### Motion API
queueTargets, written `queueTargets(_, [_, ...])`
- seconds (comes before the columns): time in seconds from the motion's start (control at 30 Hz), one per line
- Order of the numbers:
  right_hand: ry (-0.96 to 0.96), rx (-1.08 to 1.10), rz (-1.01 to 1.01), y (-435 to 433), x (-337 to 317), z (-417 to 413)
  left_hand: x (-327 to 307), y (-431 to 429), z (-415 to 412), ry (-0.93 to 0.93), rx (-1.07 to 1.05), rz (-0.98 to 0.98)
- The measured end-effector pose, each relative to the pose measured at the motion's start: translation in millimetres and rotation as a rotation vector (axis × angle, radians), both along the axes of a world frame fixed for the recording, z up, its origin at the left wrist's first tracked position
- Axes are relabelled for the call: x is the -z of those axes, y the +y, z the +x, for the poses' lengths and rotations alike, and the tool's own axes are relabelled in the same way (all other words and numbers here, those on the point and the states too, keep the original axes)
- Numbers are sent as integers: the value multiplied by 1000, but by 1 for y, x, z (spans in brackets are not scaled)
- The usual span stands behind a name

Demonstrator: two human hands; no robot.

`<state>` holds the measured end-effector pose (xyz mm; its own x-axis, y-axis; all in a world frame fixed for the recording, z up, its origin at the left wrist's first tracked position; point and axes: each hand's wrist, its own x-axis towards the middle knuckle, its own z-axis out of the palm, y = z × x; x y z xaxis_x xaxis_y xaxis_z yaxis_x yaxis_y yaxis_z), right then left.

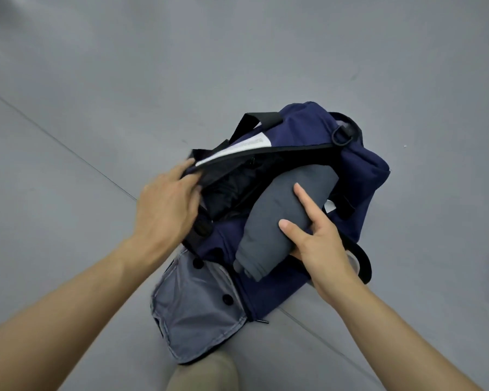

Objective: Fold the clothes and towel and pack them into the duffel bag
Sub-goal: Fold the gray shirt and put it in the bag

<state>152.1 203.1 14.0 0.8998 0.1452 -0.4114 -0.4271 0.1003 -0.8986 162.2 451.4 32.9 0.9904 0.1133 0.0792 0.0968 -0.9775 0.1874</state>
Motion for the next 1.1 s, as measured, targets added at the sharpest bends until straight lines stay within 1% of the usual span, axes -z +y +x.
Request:
queueTargets(0.1, [12, 43, 7, 2, 2, 0, -19, -5, -7, -126, 34, -50])
queueTargets(0.17, [11, 49, 9, 5, 1, 3, -26, -11, -14, -166, 74, -67])
queueTargets(0.3, [-39, 29, 63, 20, -6, 19, -29, -15, -22, -161, 142, -108])
queueTargets(0.4, [-81, 22, 108, 50, -6, 41, -23, -16, -26, -131, 136, -144])
queueTargets(0.53, [-74, -102, 17, 88, 14, 53, -12, -8, -27, -97, 132, -162])
queueTargets(0.63, [-132, -282, -148, 91, 30, 47, -6, 2, -28, -21, 118, -268])
queueTargets(0.7, [-155, -341, -204, 87, 37, 46, -2, 11, -28, 30, 109, -294])
queueTargets(0.77, [-162, -361, -214, 83, 39, 46, 2, 21, -29, 52, 93, -210])
queueTargets(0.83, [-189, -351, -284, 81, 39, 44, 3, 25, -29, 33, 36, -161])
queueTargets(0.9, [-189, -342, -337, 81, 42, 44, 2, 24, -27, 16, -8, -200])
queueTargets(0.93, [-187, -338, -319, 82, 43, 44, 1, 22, -27, 19, 2, -228])
queueTargets(1.03, [-217, -318, -240, 93, 43, 51, -5, 14, -28, 41, 88, -294])
queueTargets(1.1, [-233, -328, -272, 104, 38, 61, -13, 11, -28, 25, 132, -318])
